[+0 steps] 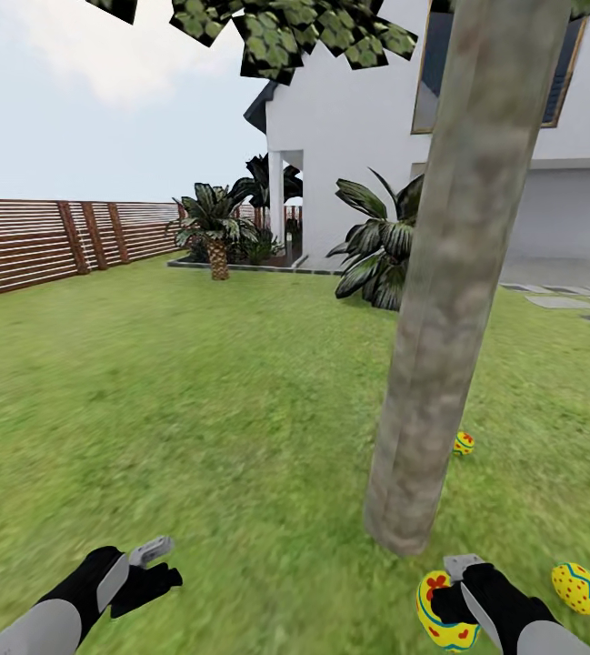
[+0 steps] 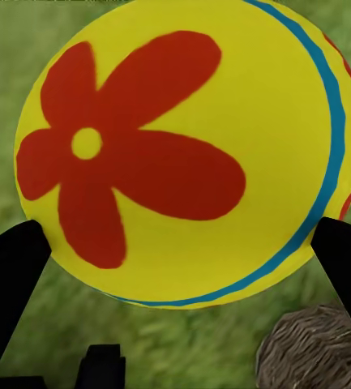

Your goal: Take the three Easter eggs out of the wicker basket on the lawn in the garden, then place them on the lawn next to a single tree (choose any tree) so that all three eggs are next to the same tree and none are left in the basket.

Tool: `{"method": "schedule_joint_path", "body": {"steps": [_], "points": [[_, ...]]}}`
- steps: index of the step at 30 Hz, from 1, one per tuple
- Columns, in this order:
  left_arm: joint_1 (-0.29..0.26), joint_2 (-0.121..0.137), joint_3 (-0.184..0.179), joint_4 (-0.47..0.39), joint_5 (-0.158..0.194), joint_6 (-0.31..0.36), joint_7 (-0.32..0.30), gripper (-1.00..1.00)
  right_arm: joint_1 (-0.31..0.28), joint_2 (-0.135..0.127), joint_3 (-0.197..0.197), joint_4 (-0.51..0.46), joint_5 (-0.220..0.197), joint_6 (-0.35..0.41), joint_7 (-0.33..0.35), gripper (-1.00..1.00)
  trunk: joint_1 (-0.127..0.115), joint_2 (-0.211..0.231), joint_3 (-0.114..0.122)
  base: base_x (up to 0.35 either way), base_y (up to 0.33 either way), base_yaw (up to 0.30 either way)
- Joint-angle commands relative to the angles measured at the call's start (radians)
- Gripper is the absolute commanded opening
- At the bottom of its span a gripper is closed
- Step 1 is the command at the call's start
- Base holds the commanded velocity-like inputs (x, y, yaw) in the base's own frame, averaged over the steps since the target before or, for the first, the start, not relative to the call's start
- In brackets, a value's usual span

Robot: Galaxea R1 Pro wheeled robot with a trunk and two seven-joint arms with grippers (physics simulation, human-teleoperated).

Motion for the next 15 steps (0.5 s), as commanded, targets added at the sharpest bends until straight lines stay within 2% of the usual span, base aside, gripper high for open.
{"method": "schedule_joint_path", "body": {"steps": [1,6,10,15], "points": [[0.0,0.0,0.003,-0.001,0.007,0.006,0.001,1.0,0.0,-0.001,0.005,-0.002,0.006,0.006,0.006,-1.0,-0.004,0.006,0.002,0.022,0.0,0.0],[0.0,0.0,0.005,-0.001,0.013,0.006,0.002,1.0,0.0,0.001,0.005,-0.002,0.006,0.005,0.006,-1.0,-0.023,0.041,0.018,0.004,0.0,0.0],[0.0,-0.002,0.003,0.0,0.014,0.006,0.001,1.0,0.0,0.001,0.005,-0.002,0.006,0.005,0.005,-1.0,-0.023,0.041,0.018,0.0,0.0,0.0],[0.0,-0.006,0.003,0.0,0.014,0.006,0.002,1.0,0.0,0.001,0.005,-0.002,0.006,0.005,0.005,-1.0,-0.004,0.006,0.002,0.0,0.0,0.0]]}}
